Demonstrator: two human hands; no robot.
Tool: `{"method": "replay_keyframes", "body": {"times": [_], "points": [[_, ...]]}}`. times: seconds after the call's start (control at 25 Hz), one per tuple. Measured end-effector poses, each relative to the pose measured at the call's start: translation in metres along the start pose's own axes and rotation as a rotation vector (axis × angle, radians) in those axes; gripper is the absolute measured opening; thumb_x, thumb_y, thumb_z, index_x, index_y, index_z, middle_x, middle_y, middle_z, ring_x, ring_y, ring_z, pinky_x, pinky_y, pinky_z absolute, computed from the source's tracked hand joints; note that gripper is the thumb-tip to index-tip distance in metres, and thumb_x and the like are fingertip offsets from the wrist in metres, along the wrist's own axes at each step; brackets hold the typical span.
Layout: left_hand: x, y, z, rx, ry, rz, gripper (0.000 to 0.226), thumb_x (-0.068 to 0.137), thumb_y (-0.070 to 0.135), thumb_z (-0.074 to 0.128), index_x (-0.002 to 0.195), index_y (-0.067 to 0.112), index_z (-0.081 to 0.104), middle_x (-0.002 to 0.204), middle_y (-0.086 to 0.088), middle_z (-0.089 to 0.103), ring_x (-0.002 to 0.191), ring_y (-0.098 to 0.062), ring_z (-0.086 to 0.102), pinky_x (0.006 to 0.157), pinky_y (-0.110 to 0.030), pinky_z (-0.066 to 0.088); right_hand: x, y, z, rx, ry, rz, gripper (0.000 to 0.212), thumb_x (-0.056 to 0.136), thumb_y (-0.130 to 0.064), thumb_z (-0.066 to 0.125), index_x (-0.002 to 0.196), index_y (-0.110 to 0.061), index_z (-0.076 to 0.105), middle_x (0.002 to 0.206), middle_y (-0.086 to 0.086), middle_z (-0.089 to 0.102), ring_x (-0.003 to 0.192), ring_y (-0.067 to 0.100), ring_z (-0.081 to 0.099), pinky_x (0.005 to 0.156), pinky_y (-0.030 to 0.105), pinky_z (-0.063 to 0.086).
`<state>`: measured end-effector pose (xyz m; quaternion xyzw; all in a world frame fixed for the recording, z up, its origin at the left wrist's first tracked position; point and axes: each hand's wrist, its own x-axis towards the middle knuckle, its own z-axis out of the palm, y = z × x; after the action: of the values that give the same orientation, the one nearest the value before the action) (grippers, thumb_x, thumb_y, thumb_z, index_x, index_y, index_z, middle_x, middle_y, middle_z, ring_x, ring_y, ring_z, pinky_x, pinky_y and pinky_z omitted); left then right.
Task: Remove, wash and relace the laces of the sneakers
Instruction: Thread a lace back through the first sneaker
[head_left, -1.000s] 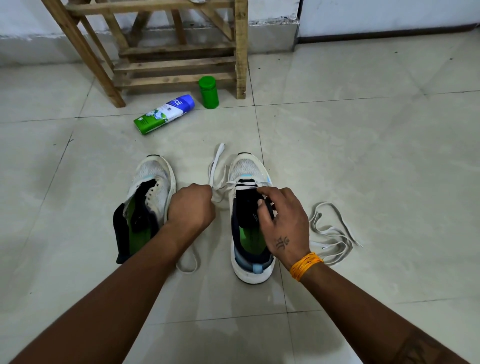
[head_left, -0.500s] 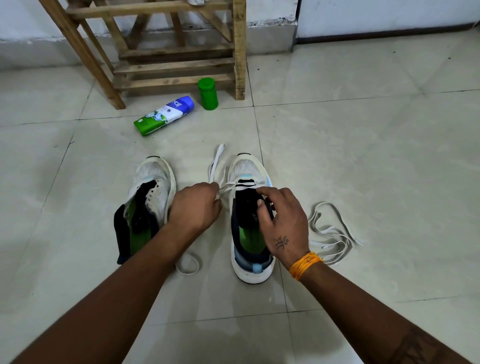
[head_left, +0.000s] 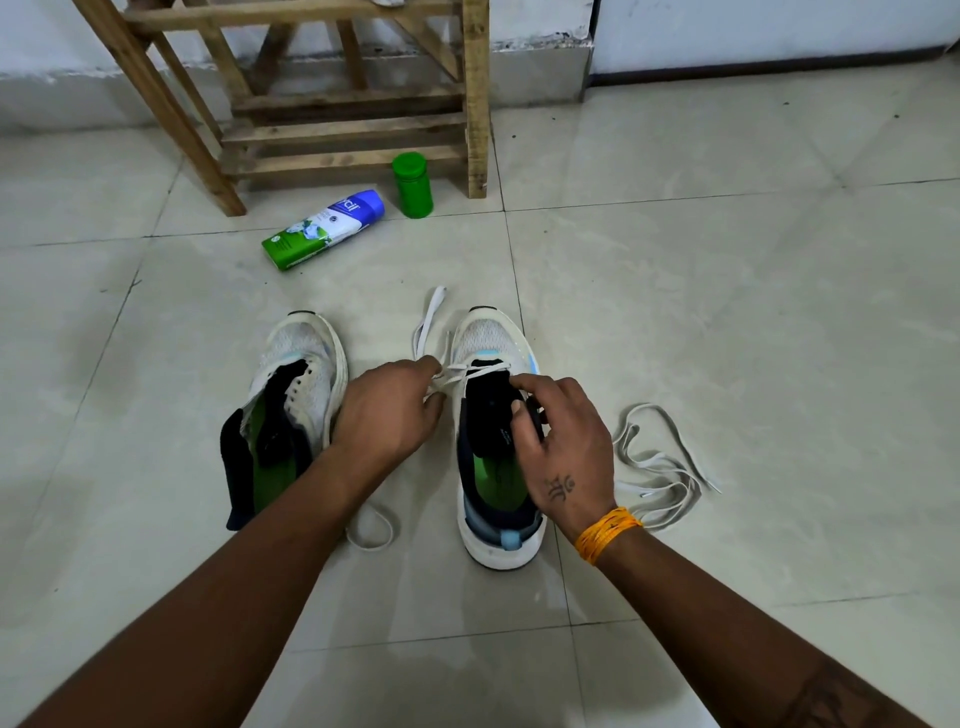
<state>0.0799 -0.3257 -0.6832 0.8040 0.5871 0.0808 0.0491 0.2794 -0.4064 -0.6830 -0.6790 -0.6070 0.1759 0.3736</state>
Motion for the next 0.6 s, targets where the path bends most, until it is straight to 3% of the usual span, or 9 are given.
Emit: {"method": "replay_keyframes", "body": {"times": [0.08, 0.16, 0.28, 0.36, 0.44, 0.6], "points": [[0.003, 0.005, 0.001, -0.071, 0.084, 0.105, 0.011, 0.090, 0.028, 0.060, 0.096, 0.021, 0.065, 0.082, -0.001, 0.070, 0.076, -0.032, 0.066, 0.058, -0.037, 0.050, 0.001, 0.001, 0.000, -0.004, 0.002, -0.003, 0.027, 0.098, -0.035, 0.053, 0.123, -0.030, 0.065, 0.099, -0.005, 0.057, 0.088, 0.016, 0.060, 0.075, 0.037, 0.052], [-0.002, 0.005, 0.007, -0.207, 0.105, 0.042, 0.010, 0.087, 0.024, 0.056, 0.081, 0.020, 0.063, 0.069, 0.000, 0.065, 0.066, -0.029, 0.063, 0.056, -0.036, 0.047, 0.001, 0.001, 0.000, -0.001, 0.001, 0.002, 0.028, 0.098, -0.036, 0.052, 0.123, -0.030, 0.064, 0.099, -0.005, 0.058, 0.088, 0.017, 0.061, 0.075, 0.038, 0.052], [-0.006, 0.003, 0.016, -0.928, 0.064, -0.568, 0.016, 0.079, 0.013, 0.062, 0.064, 0.016, 0.069, 0.064, -0.003, 0.071, 0.066, -0.026, 0.069, 0.059, -0.032, 0.050, 0.001, 0.002, 0.000, 0.012, 0.004, 0.006, 0.029, 0.098, -0.037, 0.052, 0.123, -0.031, 0.064, 0.099, -0.005, 0.058, 0.088, 0.017, 0.061, 0.074, 0.039, 0.053], [-0.007, 0.005, 0.020, -1.258, 0.031, -0.822, 0.017, 0.079, 0.008, 0.066, 0.064, 0.012, 0.070, 0.071, -0.015, 0.074, 0.069, -0.031, 0.070, 0.060, -0.033, 0.051, 0.000, 0.003, 0.000, 0.023, 0.008, 0.011, 0.028, 0.098, -0.036, 0.053, 0.123, -0.031, 0.065, 0.099, -0.005, 0.058, 0.087, 0.016, 0.061, 0.074, 0.039, 0.053], [-0.003, 0.009, 0.015, -1.325, 0.000, -0.856, 0.008, 0.073, 0.016, 0.072, 0.072, 0.009, 0.076, 0.078, -0.016, 0.076, 0.068, -0.028, 0.066, 0.059, -0.031, 0.047, 0.001, 0.002, 0.001, 0.025, 0.004, 0.011, 0.028, 0.098, -0.036, 0.053, 0.123, -0.031, 0.065, 0.099, -0.006, 0.058, 0.088, 0.016, 0.061, 0.075, 0.039, 0.053], [0.011, 0.017, 0.007, -1.367, -0.088, -0.946, 0.031, 0.064, 0.032, 0.066, 0.077, 0.007, 0.078, 0.074, -0.008, 0.073, 0.058, -0.023, 0.057, 0.055, -0.030, 0.040, 0.001, 0.003, 0.000, 0.017, 0.000, 0.015, 0.027, 0.098, -0.036, 0.054, 0.123, -0.031, 0.065, 0.100, -0.006, 0.058, 0.088, 0.016, 0.061, 0.074, 0.038, 0.053]]}}
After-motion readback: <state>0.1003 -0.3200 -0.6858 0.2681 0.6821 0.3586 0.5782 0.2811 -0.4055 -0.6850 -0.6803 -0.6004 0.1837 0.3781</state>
